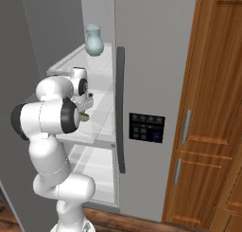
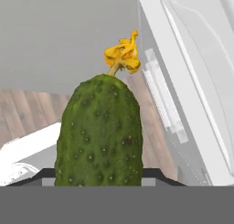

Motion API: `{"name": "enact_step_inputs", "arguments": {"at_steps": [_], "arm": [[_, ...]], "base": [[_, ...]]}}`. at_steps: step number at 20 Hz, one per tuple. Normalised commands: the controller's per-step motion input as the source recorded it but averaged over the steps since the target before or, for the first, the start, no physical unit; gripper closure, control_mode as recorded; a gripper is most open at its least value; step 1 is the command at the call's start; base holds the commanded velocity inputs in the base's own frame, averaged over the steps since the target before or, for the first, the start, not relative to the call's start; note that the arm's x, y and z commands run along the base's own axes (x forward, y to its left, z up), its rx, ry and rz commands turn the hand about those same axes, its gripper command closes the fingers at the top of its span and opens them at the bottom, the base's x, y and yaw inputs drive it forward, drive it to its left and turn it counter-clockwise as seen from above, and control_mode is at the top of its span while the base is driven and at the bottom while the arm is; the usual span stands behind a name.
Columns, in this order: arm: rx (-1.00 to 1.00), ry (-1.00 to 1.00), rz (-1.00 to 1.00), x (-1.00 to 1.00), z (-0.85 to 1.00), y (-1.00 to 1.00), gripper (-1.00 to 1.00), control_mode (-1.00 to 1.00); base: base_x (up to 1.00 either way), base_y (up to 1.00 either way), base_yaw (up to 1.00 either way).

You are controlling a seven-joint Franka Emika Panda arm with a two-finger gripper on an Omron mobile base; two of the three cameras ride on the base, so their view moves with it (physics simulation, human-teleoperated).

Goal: Place the cucumber and potato inside the fridge drawer. Close the drawer after placing the vegetables.

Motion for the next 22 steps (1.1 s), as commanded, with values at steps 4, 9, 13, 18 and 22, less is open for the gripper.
{"name": "enact_step_inputs", "arguments": {"at_steps": [4, 9, 13, 18, 22], "arm": [[0.00, -0.05, 0.00, -0.07, -0.67, 0.03, -1.00, -1.00], [0.00, -0.04, 0.00, -0.14, 0.11, 0.00, -1.00, -1.00], [-0.01, 0.00, 0.00, 0.31, 0.70, 0.06, -1.00, -1.00], [-0.01, 0.00, -0.01, 0.16, 0.82, 0.02, -1.00, -1.00], [0.00, -0.08, -0.02, -0.43, 0.86, 0.00, -1.00, -1.00]], "base": [[0.00, 0.00, 0.00], [0.00, 0.00, 0.00], [0.00, 0.00, 0.00], [0.00, 0.00, 0.00], [0.00, 0.00, 0.00]]}}
